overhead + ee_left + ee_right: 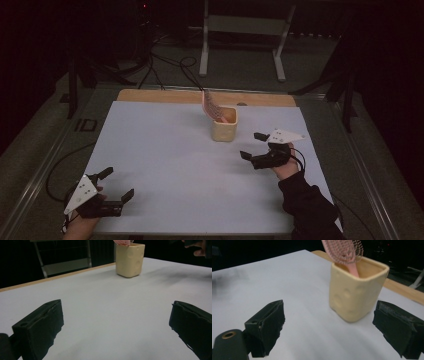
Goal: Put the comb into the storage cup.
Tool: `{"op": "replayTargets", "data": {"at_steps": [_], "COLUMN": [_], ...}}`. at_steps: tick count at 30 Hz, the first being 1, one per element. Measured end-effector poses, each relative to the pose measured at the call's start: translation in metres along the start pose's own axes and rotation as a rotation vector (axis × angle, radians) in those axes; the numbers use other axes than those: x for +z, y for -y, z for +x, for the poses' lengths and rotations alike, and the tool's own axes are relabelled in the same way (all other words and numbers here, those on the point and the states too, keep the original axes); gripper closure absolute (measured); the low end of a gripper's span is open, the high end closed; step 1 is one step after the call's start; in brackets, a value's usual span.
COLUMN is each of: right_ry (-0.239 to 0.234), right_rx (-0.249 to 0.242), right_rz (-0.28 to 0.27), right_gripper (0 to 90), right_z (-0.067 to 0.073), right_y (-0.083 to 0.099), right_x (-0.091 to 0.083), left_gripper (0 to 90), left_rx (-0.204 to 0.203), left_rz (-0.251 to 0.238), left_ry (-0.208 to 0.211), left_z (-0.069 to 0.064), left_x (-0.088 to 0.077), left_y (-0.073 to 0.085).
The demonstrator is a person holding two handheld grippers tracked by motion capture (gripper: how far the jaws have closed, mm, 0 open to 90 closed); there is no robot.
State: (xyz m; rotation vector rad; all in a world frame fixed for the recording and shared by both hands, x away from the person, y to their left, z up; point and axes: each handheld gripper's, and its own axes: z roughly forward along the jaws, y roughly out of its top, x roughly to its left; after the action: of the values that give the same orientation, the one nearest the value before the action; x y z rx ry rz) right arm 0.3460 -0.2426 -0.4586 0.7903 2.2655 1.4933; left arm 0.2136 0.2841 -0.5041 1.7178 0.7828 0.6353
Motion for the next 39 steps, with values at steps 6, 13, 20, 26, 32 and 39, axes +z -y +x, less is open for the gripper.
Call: {"op": "replayTargets", "data": {"at_steps": [6, 13, 20, 26, 32, 39], "right_ry": [-0.016, 0.005, 0.043, 0.041, 0.064, 0.101], "right_rx": [0.046, 0.078, 0.05, 0.045, 0.044, 0.031], "right_rz": [0.004, 0.032, 0.069, 0.078, 0.077, 0.076], "right_gripper": [9.7, 9.7, 9.7, 9.7, 9.7, 9.7], "right_z": [0.002, 0.005, 0.013, 0.018, 0.023, 0.028], "right_y": [0.02, 0.044, 0.063, 0.071, 0.075, 0.079], "right_x": [-0.012, -0.022, -0.032, -0.038, -0.047, -0.055], "left_gripper": [0.0, 0.0, 0.0, 0.0, 0.0, 0.0], "left_rx": [-0.004, -0.003, -0.005, -0.007, -0.008, -0.001], "left_rz": [0.0, 0.0, 0.002, 0.001, 0.0, 0.001], "left_ry": [0.0, 0.0, 0.001, -0.001, -0.001, -0.002], "left_z": [0.0, 0.0, 0.0, 0.001, 0.001, 0.0], "left_x": [0.0, 0.0, 0.0, 0.0, 0.0, 0.0], "left_y": [0.0, 0.0, 0.001, 0.001, 0.001, 0.0]}}
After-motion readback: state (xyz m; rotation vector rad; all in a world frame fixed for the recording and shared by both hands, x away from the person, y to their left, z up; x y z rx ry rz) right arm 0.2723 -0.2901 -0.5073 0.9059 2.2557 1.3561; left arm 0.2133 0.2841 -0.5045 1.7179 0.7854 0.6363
